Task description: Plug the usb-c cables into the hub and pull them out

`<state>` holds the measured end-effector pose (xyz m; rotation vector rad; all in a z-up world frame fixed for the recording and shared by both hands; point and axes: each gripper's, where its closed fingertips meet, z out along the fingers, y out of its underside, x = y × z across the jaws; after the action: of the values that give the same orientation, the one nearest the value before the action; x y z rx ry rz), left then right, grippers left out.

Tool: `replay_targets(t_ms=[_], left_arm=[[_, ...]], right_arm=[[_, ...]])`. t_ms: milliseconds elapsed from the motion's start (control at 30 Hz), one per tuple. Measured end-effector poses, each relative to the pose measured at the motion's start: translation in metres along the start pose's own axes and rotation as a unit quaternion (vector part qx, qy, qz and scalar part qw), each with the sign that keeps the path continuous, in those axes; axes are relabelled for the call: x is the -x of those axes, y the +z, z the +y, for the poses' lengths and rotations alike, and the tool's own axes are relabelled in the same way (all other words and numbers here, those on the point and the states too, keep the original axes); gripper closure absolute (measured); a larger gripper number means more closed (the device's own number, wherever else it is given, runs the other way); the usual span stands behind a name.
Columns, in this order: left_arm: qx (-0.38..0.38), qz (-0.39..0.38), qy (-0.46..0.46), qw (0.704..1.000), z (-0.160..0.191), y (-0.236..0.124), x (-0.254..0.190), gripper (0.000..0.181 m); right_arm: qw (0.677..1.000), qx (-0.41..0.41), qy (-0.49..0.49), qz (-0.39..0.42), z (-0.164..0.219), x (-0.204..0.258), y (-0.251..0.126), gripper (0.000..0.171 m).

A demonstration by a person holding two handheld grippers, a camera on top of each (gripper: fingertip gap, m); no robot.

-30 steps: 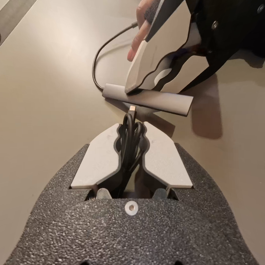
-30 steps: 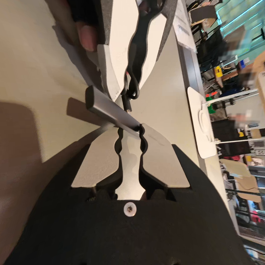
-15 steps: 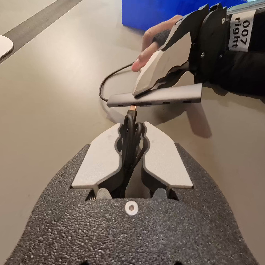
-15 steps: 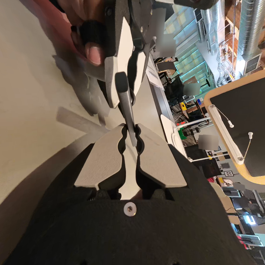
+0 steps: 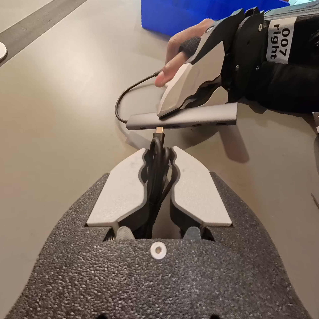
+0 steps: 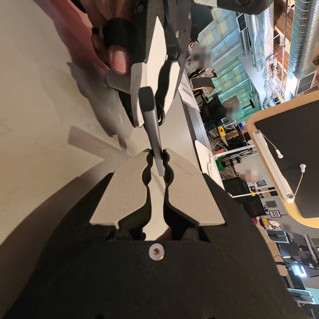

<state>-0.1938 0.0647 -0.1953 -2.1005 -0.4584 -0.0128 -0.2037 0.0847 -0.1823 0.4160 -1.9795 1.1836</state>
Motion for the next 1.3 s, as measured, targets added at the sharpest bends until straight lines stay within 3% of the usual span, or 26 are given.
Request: replay_targets(t_ms=[1300], left_arm=[[0.037, 0.06, -0.011, 0.997, 0.014, -0.005, -0.013, 0.16]], right_arm=[[0.997, -0.005, -0.048, -0.056, -0.012, 0.021, 0.001, 0.161]])
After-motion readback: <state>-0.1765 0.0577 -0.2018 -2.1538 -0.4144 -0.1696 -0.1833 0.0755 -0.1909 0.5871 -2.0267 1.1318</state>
